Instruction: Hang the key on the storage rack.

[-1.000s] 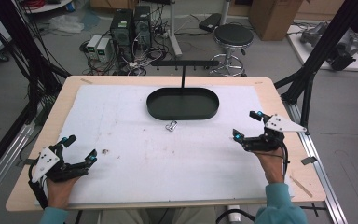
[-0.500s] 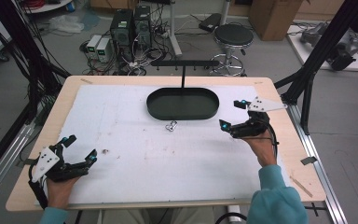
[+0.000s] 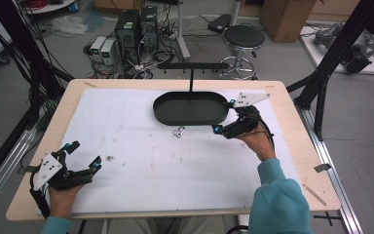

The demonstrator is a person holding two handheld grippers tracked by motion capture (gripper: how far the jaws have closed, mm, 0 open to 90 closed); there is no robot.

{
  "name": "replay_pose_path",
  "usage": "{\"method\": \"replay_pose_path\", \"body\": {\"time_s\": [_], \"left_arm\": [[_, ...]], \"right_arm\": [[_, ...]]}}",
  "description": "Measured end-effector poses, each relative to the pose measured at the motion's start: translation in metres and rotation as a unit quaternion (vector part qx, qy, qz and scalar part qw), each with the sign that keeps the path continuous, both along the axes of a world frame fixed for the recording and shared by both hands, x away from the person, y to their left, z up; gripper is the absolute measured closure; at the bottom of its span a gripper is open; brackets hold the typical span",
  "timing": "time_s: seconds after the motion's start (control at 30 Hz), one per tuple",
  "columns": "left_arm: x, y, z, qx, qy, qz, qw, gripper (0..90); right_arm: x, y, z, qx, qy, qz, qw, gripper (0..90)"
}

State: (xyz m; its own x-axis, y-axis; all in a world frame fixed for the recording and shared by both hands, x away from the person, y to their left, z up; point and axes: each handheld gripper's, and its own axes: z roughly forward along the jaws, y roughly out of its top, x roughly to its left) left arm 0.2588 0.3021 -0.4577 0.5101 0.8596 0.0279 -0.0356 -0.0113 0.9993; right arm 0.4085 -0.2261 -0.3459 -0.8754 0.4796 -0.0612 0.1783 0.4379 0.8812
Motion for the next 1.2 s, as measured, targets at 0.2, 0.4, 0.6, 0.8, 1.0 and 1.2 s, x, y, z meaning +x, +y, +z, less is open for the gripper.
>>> {"method": "replay_pose_path", "body": {"time_s": [0.2, 0.4, 0.6, 0.8, 1.0, 1.2], "left_arm": [[0.000, 0.000, 0.000, 0.000, 0.002, 0.000, 1.0000, 5.8], [0.000, 0.000, 0.000, 0.001, 0.002, 0.000, 1.0000, 5.8], [0.000, 0.000, 0.000, 0.003, 0.002, -0.001, 1.0000, 5.8], [0.001, 0.000, 0.000, 0.001, 0.003, 0.000, 1.0000, 5.7], [0.000, 0.000, 0.000, 0.001, 0.002, 0.000, 1.0000, 5.8], [0.000, 0.000, 0.000, 0.002, 0.002, 0.000, 1.0000, 5.8]], "right_arm": [[0.012, 0.022, 0.003, -0.023, 0.013, 0.029, 0.9992, 2.3], [0.024, 0.045, 0.004, -0.052, 0.017, 0.054, 0.9971, 2.3], [0.033, 0.065, 0.000, -0.076, 0.028, 0.074, 0.9940, 2.5], [0.041, 0.079, -0.008, -0.094, 0.041, 0.088, 0.9909, 2.5], [0.047, 0.091, -0.015, -0.113, 0.050, 0.098, 0.9875, 2.5], [0.050, 0.099, -0.024, -0.126, 0.063, 0.106, 0.9844, 2.5]]}}
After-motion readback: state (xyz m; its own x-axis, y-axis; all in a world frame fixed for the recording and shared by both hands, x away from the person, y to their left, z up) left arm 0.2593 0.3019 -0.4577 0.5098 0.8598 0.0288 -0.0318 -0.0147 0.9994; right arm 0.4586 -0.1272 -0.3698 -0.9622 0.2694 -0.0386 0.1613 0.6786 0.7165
